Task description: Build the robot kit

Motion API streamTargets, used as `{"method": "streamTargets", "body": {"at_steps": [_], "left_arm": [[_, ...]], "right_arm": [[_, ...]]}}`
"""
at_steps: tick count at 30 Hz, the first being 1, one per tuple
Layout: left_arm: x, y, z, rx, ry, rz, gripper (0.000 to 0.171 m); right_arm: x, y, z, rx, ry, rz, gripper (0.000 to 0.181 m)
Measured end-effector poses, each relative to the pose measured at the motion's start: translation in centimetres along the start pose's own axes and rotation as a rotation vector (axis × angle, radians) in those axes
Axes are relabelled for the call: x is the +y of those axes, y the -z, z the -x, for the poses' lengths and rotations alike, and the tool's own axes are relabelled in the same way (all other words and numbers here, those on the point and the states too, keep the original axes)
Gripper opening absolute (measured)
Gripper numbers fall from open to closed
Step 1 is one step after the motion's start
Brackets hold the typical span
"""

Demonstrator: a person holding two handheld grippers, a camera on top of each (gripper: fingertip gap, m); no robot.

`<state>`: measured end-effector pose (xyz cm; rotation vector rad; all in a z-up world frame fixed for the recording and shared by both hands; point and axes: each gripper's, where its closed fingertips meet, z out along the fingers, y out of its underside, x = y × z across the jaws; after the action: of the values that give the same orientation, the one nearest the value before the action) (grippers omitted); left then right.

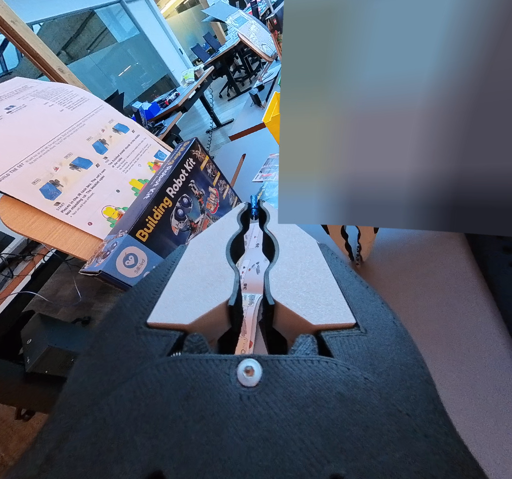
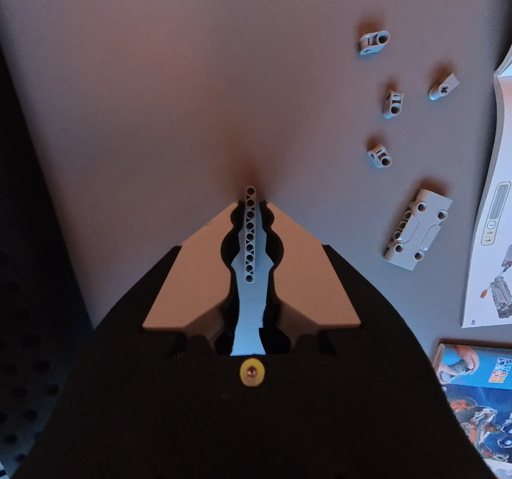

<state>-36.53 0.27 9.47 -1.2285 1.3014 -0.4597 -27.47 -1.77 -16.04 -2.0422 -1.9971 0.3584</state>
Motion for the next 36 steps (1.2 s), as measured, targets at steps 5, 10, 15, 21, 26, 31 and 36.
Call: {"method": "streamTargets", "body": {"at_steps": [5,10,15,21,26,31,36], "left_arm": [[0.2,0.0,0.1,-0.001,0.001,0.006,0.003],[0.4,0.7,1.1,-0.043,0.005,0.015,0.003],[0.3,2.6,2.9,-0.111,0.034,-0.016,0.003],[1.6,3.4,4.5,-0.158,0.055,0.011,0.003],[3.7,2.2,5.2,-0.15,0.137,0.047,0.003],[5.3,-0.6,4.7,0.061,0.592,-0.019,0.003],[7.1,-2.3,4.3,0.173,0.791,-0.045,0.003]], "right_arm": [[-0.2,-0.1,0.0,-0.01,0.002,0.014,0.007],[-3.2,2.8,-2.1,0.046,-0.01,-0.199,0.007],[-9.8,18.9,-8.7,0.153,-0.185,-1.103,0.006],[-8.4,25.6,-12.7,0.164,-0.283,-1.337,0.007],[-8.1,22.8,-12.5,0.063,-0.275,-1.272,0.007],[-7.6,21.2,-13.0,-0.058,-0.29,-1.319,0.006],[-7.6,17.9,-13.1,-0.229,-0.342,-1.293,0.006]]}}
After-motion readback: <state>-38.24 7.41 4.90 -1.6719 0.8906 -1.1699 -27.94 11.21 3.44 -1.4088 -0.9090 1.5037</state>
